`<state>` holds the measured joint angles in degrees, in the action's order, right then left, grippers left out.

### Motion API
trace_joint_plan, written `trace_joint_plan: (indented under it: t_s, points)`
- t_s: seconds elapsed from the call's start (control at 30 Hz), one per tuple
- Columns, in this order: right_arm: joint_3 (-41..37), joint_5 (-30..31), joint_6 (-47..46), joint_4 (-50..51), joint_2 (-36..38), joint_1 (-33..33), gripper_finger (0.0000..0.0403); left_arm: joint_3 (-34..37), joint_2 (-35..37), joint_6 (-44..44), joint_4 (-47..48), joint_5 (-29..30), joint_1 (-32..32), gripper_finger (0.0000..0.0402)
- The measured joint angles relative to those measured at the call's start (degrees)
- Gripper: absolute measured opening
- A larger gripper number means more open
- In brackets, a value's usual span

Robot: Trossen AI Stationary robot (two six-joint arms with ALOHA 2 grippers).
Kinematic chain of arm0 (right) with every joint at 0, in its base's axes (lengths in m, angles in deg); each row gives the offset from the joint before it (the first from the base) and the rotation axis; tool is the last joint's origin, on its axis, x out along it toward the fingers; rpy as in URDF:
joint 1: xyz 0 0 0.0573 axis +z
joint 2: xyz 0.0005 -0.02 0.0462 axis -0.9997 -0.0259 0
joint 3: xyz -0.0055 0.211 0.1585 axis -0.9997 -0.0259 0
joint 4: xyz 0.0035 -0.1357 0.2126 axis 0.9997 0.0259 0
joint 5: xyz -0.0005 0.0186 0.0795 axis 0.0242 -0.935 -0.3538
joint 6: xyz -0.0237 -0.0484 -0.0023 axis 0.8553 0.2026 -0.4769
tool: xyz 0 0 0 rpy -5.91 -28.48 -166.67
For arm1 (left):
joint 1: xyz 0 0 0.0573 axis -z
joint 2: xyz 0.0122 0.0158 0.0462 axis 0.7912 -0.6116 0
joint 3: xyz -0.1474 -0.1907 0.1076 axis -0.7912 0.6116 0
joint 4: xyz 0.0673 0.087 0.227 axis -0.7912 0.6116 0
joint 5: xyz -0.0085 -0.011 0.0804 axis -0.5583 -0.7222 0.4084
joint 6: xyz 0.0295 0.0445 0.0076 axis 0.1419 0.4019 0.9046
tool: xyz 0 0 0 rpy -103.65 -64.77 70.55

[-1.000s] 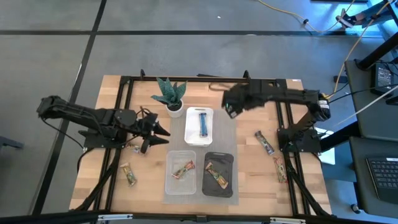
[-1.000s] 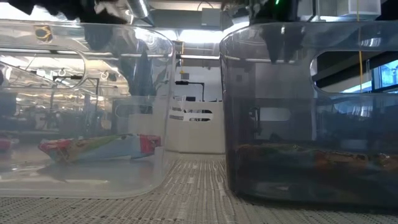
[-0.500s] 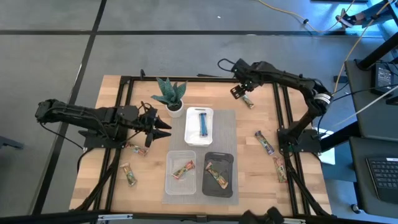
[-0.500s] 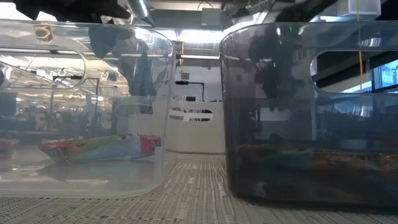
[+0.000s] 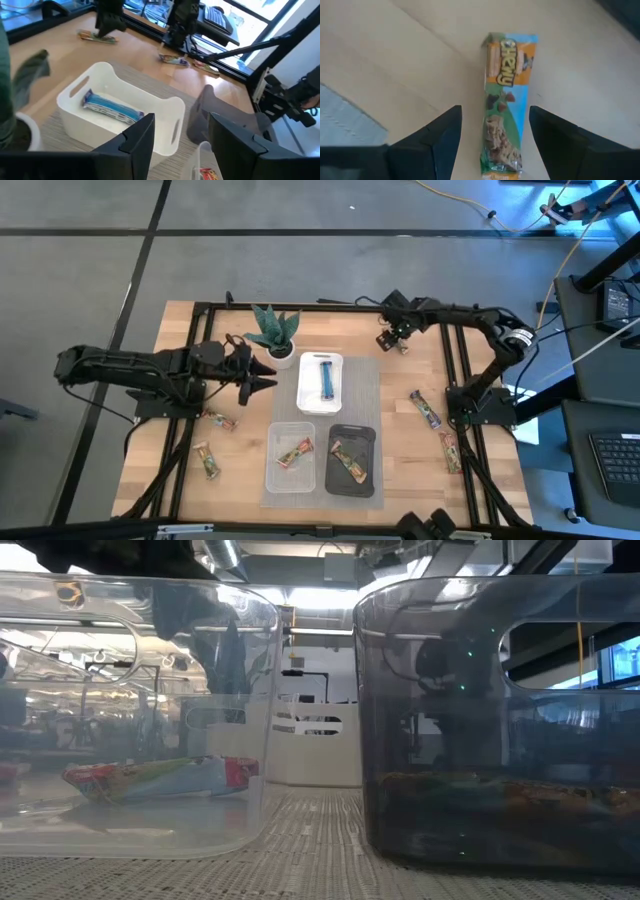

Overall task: Pick and place Granola Bars by type
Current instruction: Put the top yellow granola bar into the black bin

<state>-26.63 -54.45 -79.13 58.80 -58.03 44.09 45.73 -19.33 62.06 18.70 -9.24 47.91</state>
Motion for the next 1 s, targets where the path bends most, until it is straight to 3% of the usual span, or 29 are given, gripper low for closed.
trace_joint_plan:
  t_s: [0.17, 0.43, 0.8, 1.0]
  points:
    - [-2.75, 2.03, -0.2, -2.3, -0.3, 0.0, 0.0236, 0.0, 0.0, 0.22, 0.0, 0.0, -1.15, 0.0174]
    - [-3.29, -1.63, -2.03, -2.18, -3.37, -0.19, 0.0234, 0.0, 0.0, 0.24, 0.0, 0.0, -1.77, 0.0175]
    - [-3.29, -1.32, -3.31, -2.11, -3.78, -0.09, 0.0143, 0.0, 0.0, -1.28, 0.02, 0.0, -1.73, 0.0171]
    - [-3.34, -0.71, -4.75, -2.07, -3.73, -0.04, 0.0136, 0.0, 0.0, -1.42, 0.02, -0.98, -1.72, 0.0174]
